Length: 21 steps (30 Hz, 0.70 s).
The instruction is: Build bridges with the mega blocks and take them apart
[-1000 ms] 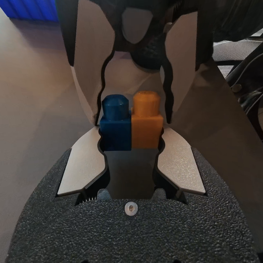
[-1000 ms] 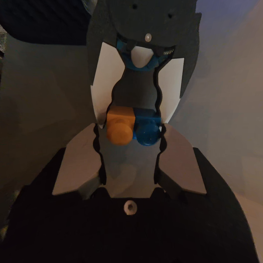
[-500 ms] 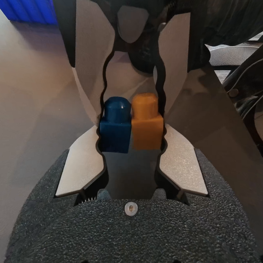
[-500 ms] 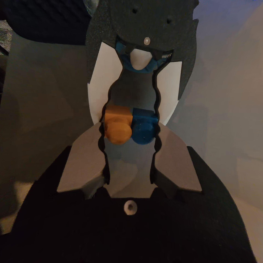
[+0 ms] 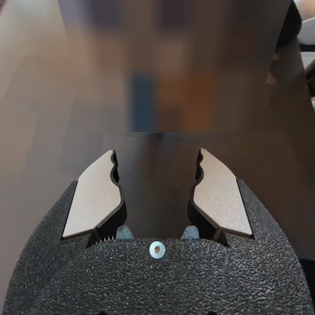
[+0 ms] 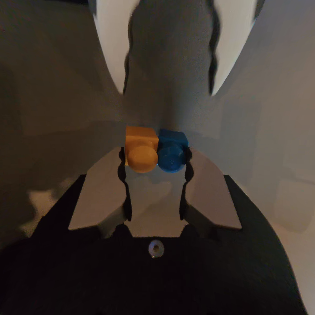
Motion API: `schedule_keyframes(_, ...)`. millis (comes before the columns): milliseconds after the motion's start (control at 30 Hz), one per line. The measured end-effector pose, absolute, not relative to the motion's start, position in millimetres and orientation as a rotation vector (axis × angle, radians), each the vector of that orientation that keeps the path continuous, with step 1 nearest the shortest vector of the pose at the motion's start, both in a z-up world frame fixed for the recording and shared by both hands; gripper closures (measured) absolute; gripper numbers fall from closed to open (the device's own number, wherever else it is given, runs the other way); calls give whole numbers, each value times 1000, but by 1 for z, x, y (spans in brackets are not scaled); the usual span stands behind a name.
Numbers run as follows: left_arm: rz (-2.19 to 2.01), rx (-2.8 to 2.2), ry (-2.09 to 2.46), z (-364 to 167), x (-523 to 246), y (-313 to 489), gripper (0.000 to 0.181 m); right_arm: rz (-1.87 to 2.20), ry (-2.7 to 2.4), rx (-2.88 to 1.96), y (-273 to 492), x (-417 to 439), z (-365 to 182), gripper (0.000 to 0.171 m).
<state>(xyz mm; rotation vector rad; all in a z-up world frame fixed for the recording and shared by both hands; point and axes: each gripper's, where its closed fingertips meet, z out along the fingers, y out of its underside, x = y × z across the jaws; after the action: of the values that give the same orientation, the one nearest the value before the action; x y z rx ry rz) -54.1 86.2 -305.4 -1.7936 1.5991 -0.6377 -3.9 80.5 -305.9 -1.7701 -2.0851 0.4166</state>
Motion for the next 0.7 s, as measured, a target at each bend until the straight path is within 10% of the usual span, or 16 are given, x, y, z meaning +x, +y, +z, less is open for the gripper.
schedule_keyframes(700,-130,-2036,859,-232,-222,18,109,26,-2310,-1820,98,-37,-319,102)
